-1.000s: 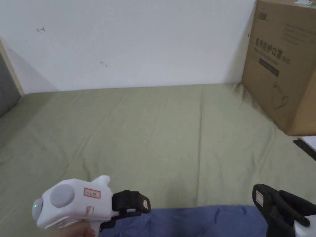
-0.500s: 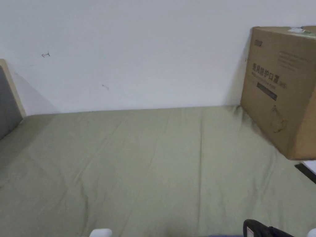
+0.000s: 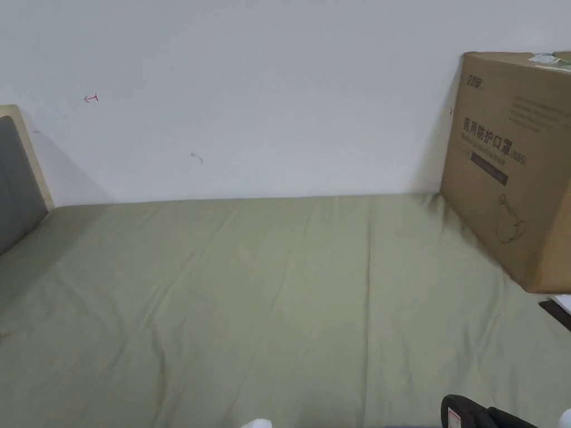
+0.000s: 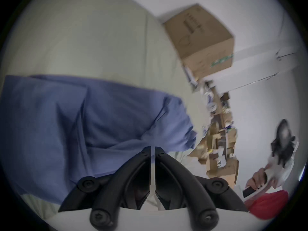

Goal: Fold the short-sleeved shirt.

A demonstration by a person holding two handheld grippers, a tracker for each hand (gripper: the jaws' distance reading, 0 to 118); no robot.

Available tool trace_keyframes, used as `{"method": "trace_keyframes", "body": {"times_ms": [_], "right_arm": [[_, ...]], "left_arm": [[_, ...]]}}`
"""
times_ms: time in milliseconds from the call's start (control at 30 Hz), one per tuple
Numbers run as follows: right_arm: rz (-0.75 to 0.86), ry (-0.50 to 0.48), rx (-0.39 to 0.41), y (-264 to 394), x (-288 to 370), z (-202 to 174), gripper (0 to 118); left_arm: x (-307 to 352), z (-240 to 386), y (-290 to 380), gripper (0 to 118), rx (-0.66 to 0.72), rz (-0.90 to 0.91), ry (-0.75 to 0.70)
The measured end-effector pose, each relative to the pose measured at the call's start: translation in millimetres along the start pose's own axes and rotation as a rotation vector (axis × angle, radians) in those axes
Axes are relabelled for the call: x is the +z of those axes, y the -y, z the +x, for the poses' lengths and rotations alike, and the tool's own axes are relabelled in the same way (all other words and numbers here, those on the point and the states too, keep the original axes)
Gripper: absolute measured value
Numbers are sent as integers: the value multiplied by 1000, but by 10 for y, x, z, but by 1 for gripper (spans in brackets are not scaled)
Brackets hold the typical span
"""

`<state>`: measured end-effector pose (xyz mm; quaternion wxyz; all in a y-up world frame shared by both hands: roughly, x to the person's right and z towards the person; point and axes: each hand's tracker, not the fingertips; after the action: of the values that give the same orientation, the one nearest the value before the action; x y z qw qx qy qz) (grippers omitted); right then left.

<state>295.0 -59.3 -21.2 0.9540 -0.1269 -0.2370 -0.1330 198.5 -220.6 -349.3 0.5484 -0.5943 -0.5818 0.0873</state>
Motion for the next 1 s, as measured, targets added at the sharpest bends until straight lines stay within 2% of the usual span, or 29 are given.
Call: {"method": "trace_keyframes", "body": {"times_ms": [133, 233, 267, 300, 367, 400, 500, 567, 667, 700, 800, 833, 867, 900, 933, 967, 1000], "right_arm": [[-4, 2, 7, -28, -27, 6, 0], [-18, 5, 24, -31, -88, -13, 0], [-23, 6, 30, -30, -114, -27, 0], [-29, 6, 33, -27, -143, -40, 0], [-41, 1, 34, -22, -210, -74, 0], [-47, 0, 33, -19, -249, -96, 0], [-72, -8, 25, -9, -363, -160, 0], [-92, -6, 31, 5, -438, -215, 0], [-124, -11, 2, -69, -540, -222, 0], [-121, -8, 1, -111, -565, -219, 0], [-100, 7, 2, -241, -643, -208, 0], [-91, 13, 3, -271, -676, -205, 0], [-85, 16, 0, -288, -711, -199, 0], [-81, 18, -4, -299, -741, -193, 0], [-76, 23, -11, -301, -765, -188, 0], [-69, 35, -22, -296, -778, -183, 0], [-62, 44, -30, -290, -785, -177, 0]], "left_arm": [[685, -311, -111, 4, -19, 159, -69], [1180, -666, -156, 9, 29, 174, -122], [1296, -821, -182, 18, 60, 168, -120], [1401, -973, -169, 44, 116, 152, -76], [1504, -1279, -162, 108, 205, 117, -5], [1514, -1403, -153, 116, 214, 112, -13], [1631, -1710, -107, 117, 219, 128, -15], [1470, -1878, -73, 118, 299, 101, 69], [1354, -2035, -108, 118, 403, 132, 326], [1284, -1958, -157, 118, 411, 120, 365], [1025, -1831, -189, 118, 378, 35, 420], [938, -2105, -298, 118, 354, 8, 433], [835, -2068, -325, 117, 324, -22, 426], [756, -2017, -350, 113, 293, -62, 413], [705, -1985, -385, 92, 254, -50, 332], [619, -1808, -309, 38, 227, 1, 180], [498, -1851, -314, 6, 252, 15, 7]]}}
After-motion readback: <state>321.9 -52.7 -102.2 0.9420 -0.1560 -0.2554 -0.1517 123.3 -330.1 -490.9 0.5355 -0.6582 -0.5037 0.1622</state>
